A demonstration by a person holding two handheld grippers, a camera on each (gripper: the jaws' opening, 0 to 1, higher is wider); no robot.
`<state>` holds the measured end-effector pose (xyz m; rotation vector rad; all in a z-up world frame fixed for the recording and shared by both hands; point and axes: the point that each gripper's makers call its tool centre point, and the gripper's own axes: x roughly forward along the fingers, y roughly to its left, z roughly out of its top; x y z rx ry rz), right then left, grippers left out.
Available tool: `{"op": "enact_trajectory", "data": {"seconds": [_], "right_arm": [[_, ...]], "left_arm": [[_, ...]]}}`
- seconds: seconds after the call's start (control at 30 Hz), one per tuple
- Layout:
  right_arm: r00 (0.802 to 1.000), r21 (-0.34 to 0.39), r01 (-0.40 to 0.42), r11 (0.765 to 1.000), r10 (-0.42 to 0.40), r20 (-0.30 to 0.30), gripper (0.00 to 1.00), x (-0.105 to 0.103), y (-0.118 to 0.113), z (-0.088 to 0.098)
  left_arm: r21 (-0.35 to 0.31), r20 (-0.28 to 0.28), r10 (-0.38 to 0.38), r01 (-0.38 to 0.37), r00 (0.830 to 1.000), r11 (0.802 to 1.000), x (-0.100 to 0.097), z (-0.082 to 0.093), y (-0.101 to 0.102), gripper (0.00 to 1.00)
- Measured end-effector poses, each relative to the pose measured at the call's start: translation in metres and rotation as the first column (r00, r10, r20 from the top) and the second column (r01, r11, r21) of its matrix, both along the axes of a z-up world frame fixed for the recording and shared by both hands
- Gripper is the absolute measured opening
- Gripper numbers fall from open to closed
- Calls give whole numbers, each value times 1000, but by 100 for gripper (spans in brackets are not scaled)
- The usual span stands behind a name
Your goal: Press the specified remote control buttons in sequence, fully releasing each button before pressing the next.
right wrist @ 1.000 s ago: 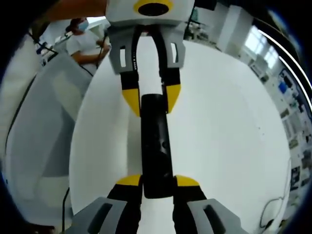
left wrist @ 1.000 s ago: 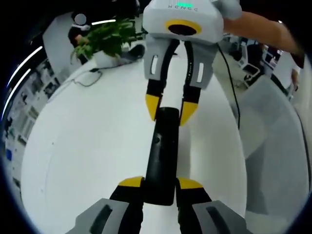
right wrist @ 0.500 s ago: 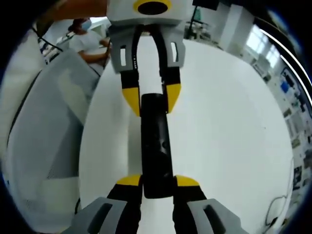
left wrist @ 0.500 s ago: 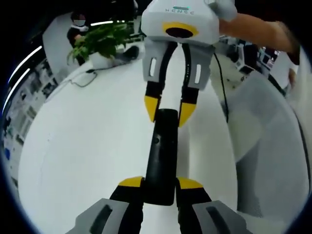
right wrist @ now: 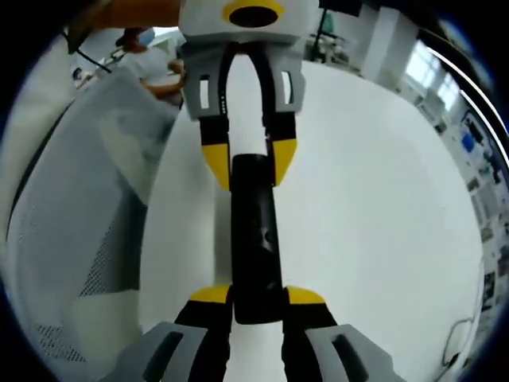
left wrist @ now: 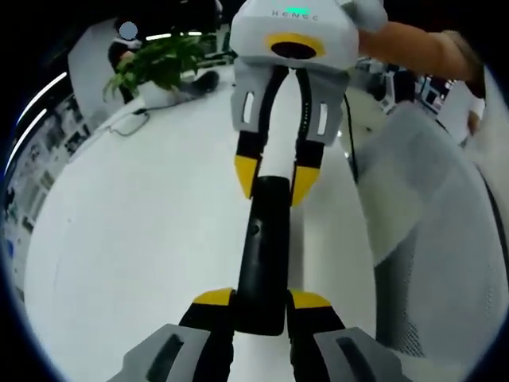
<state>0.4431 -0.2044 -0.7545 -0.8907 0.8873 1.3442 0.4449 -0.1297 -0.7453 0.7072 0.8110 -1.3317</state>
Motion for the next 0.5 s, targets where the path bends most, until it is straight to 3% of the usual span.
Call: {"op": "enact_trajectory", "data": {"seconds": [0.5], "right_arm": [[1000, -7, -12, 1000, 12, -23, 21, -19, 0, -19]], "left_arm": [[-2, -26, -4, 4, 1000, 1000, -19, -21, 0, 24]]}}
